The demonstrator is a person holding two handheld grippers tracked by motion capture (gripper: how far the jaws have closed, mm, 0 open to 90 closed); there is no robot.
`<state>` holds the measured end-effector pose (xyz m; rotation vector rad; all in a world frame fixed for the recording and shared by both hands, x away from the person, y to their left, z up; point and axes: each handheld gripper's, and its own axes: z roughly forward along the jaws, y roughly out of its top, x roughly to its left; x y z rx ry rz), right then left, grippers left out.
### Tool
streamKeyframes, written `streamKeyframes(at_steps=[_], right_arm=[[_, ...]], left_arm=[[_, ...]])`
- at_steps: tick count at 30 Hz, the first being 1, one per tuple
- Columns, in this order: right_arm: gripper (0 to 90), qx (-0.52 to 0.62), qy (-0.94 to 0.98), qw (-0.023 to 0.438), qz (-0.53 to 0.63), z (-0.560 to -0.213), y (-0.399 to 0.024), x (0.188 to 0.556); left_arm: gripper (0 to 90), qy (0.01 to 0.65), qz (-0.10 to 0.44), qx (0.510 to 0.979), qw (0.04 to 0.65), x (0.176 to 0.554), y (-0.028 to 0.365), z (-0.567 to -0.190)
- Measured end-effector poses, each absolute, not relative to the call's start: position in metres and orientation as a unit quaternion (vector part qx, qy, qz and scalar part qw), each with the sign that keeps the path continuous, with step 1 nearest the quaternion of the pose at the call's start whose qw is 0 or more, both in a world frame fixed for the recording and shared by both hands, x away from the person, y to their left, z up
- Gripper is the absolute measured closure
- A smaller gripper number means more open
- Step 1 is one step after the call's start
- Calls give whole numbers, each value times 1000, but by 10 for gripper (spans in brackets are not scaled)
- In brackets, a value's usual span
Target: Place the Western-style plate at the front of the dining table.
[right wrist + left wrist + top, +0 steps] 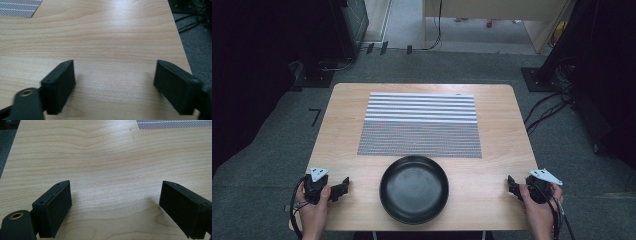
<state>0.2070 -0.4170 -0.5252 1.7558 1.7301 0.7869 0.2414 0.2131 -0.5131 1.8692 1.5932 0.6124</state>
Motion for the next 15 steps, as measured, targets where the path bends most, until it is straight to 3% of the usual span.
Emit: streamKeyframes(at_steps=[10,15], right_arm=[[142,668,619,263,319,-522,-420,205],[147,662,607,288,332,-511,-415,201]], left_arm=[[84,612,225,680,334,239,210,-503],[84,603,228,680,348,236,199,-497]])
